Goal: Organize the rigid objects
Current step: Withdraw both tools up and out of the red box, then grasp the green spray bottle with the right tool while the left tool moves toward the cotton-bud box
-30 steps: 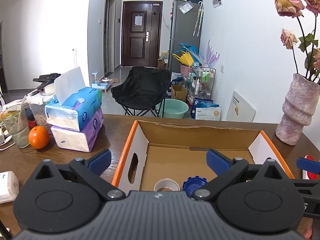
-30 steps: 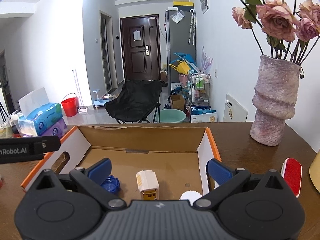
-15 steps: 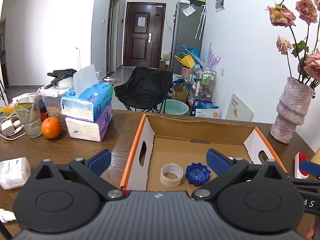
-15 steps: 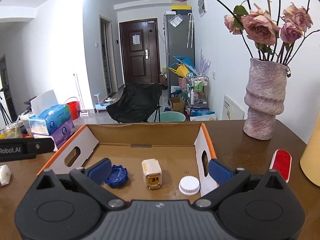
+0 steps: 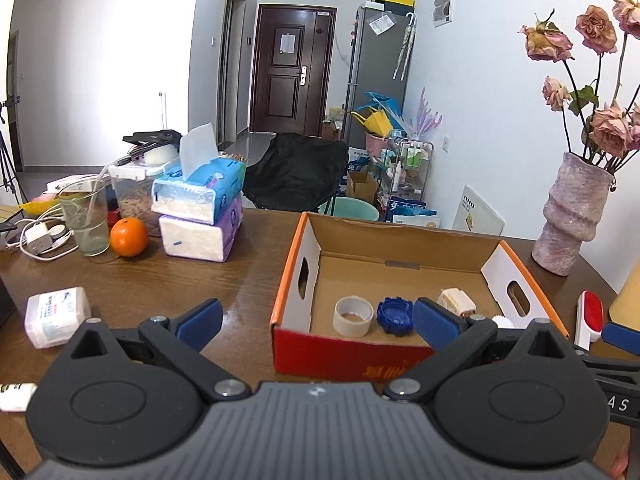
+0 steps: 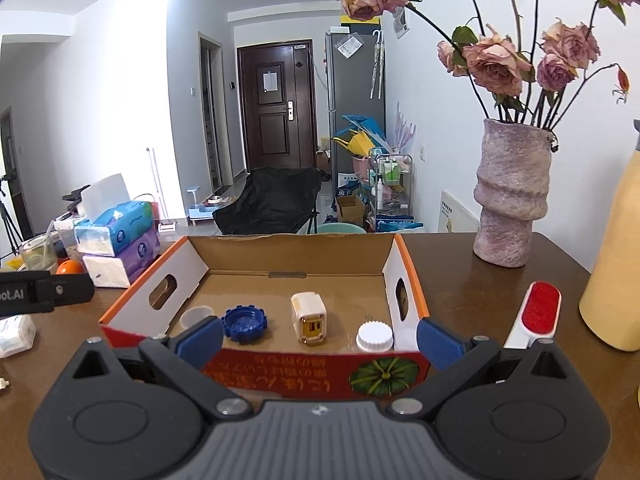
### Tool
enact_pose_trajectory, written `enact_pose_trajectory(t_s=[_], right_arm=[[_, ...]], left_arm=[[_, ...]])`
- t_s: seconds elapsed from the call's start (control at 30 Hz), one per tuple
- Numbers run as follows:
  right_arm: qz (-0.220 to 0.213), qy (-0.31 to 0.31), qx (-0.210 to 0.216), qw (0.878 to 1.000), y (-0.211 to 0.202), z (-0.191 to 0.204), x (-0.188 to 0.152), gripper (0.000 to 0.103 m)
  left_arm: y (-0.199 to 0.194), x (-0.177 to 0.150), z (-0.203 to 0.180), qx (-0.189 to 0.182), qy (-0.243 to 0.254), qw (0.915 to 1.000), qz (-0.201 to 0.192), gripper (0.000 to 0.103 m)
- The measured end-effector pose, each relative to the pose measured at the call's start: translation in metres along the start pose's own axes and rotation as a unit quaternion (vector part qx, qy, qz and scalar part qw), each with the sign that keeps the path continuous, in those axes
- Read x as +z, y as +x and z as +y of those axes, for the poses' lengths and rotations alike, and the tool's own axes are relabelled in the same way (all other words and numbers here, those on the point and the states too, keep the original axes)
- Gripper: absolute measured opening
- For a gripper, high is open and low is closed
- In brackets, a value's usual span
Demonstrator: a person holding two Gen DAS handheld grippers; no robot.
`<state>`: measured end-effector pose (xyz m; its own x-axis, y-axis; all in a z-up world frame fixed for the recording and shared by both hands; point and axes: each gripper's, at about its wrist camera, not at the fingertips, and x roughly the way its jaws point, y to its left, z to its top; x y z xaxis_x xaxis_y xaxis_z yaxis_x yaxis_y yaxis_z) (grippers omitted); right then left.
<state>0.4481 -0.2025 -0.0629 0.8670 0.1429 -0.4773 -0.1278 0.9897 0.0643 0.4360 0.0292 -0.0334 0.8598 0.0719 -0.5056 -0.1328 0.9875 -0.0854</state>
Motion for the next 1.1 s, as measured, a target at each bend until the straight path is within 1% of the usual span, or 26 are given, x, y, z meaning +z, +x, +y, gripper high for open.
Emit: enact_pose_trajectory(t_s=[0.23,0.63,0.93,1.1], right_arm=[[-0.002,0.004,0.000,1.000,-0.027,0.003,-0.016,0.103],[0.003,-0.002,0.001,1.000,-0.072,0.010,-0.051,0.103],[0.019,-0.007,-0.012,1.000,-0.098,0.008,-0.082,0.103],[0.032,-0.010,-0.022,0.999,-0.103,0.004,-0.096,0.103]], left_arm=[[-0.027,-0.017,0.001,0.002,0.006,1.0000,0.003,0.103],[-0.080,-0.063,0.018,-0.001,-0.001,1.0000,0.006,0.103],[-0.099,-0.094,0.032,0.008,-0.003,0.9996,0.025,0.103],[-0.108,-0.106,0.040,0.013,-0.004,0.9995,0.030,0.103]])
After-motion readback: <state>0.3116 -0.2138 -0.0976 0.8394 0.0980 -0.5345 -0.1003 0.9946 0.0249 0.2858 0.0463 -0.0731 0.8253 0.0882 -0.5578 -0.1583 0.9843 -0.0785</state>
